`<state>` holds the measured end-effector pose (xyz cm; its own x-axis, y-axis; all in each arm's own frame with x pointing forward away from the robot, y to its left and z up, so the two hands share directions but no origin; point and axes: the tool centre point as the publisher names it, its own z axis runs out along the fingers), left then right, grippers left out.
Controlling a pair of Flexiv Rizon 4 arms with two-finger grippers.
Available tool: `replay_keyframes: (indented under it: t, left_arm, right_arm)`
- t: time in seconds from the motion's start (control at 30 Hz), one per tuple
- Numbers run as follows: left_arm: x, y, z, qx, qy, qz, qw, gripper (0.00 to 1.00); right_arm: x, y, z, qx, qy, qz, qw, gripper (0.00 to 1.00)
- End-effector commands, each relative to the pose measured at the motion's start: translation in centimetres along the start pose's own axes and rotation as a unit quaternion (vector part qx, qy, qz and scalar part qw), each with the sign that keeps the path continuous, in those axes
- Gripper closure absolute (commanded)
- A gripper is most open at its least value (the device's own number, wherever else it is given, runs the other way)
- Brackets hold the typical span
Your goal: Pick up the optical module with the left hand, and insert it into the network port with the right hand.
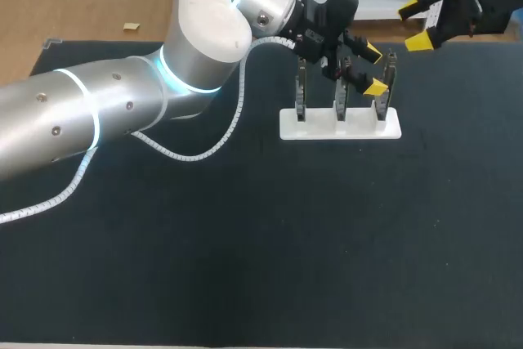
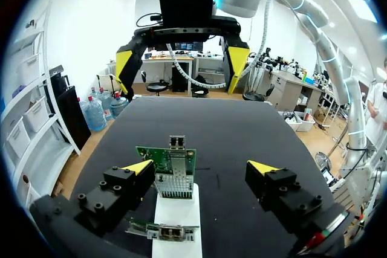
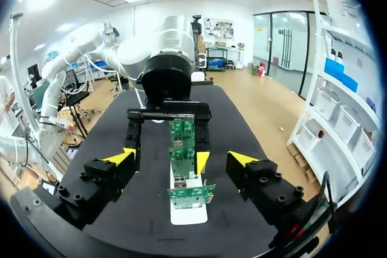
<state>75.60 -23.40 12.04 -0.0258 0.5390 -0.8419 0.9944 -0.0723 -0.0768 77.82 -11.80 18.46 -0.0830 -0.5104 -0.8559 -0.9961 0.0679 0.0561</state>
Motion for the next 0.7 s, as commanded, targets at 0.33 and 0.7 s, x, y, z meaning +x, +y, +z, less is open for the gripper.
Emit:
replay_keyframes:
  t: [0.33,0.7]
  left_arm:
    - [-0.1,0.2,0.0,0.002,0.002,0.000,1.000,0.00]
    - [-0.1,0.2,0.0,0.002,0.002,0.000,1.000,0.00]
  right_arm:
    - [0.3,-0.1,1.7,-0.002,0.023,-0.010,1.000,1.00]
    - [1.6,-0.1,2.7,-0.011,0.032,0.003,0.999,1.00]
